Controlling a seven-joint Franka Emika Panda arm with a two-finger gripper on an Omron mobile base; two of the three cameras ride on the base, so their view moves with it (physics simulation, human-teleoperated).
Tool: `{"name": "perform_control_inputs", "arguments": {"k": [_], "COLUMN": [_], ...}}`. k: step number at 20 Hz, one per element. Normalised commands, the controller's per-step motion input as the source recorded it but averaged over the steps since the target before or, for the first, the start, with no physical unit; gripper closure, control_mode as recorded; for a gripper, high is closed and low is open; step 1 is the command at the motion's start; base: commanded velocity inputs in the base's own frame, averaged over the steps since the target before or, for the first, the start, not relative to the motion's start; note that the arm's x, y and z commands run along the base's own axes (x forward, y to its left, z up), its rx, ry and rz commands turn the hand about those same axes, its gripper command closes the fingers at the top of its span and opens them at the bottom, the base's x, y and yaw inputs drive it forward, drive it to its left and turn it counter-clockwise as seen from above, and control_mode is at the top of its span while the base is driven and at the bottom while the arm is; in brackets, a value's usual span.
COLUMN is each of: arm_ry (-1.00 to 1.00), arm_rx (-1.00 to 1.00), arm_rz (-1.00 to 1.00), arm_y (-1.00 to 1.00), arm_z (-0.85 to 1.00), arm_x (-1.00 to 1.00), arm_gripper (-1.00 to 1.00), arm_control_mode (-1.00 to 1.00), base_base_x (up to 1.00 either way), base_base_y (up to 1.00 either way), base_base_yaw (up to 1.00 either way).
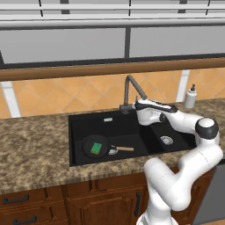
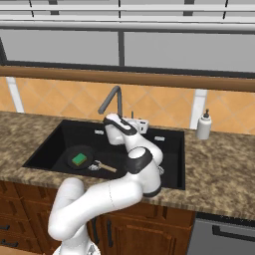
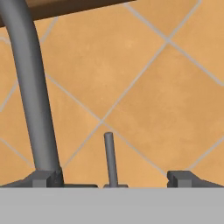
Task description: Pick the pan and sponge and place them into the sink. Then turn on the water.
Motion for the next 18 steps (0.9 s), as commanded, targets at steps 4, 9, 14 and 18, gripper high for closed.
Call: {"name": "perform_control_inputs", "arguments": {"k": [4, 9, 14, 18], "arm_ry": [0.00, 0.00, 0.00, 0.00], "arm_rx": [0.00, 0.00, 0.00, 0.00], "arm_rz": [0.00, 0.00, 0.00, 0.00], "arm_y": [0.04, 0.05, 0.04, 0.00], "arm_z": [-0.07, -0.05, 0.00, 0.00], "arm_x": [0.17, 0.18, 0.16, 0.14], "arm_gripper": [-1.00, -1.00, -1.00, -1.00], "arm_control_mode": [-1.00, -1.00, -1.00, -1.00], "base_base_x": [0.00, 0.00, 0.00, 0.00], "base_base_y": [0.00, 0.00, 0.00, 0.00], "base_base_yaw": [0.00, 0.00, 0.00, 0.00]}}
